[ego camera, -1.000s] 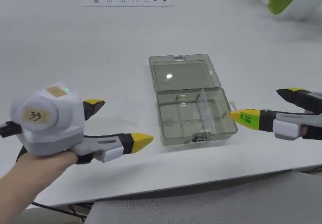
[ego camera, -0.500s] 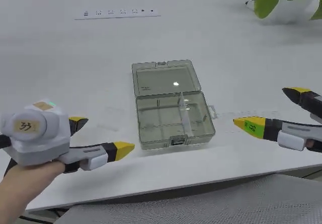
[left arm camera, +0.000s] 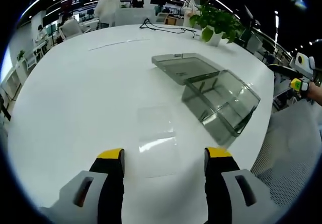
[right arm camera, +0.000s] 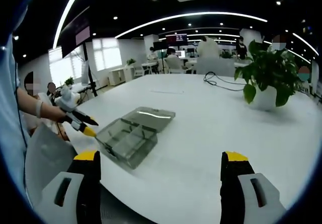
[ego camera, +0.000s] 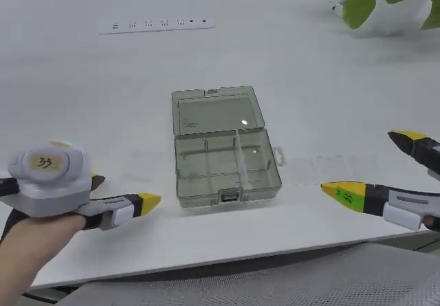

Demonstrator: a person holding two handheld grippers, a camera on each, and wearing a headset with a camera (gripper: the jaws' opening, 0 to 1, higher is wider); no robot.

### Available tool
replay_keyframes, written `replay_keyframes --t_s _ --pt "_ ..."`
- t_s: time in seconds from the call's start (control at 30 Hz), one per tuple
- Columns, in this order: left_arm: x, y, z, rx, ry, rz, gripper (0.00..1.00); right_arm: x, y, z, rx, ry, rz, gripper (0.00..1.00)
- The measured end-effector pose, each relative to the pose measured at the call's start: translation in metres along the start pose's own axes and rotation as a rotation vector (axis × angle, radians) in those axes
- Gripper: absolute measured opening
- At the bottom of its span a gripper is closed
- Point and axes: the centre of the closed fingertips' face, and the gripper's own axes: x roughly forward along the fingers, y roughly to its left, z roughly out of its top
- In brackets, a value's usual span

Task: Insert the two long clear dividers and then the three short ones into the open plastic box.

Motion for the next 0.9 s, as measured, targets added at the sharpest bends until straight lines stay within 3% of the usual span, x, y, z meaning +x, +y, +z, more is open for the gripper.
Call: replay_keyframes --t_s 0.17,0.33,0.47,0.9 --pt "0.003 0.0 -0.005 0.021 0.062 0.04 0.6 -0.002 -0.006 -0.009 -0.003 0.02 0.005 1.0" --pt "0.007 0.003 -0.003 0.048 0.086 0.077 0.55 -0.002 -0.005 -0.016 -0.006 0.036 0.014 1.0" --pt "0.008 0.006 -0.007 0.104 0.123 0.117 0.52 -0.003 -0.005 -0.02 -0.003 0.037 0.017 1.0" --pt "0.009 0.007 -0.002 0.044 0.172 0.153 0.37 -0.003 -0.002 -0.027 0.022 0.037 0.025 0.98"
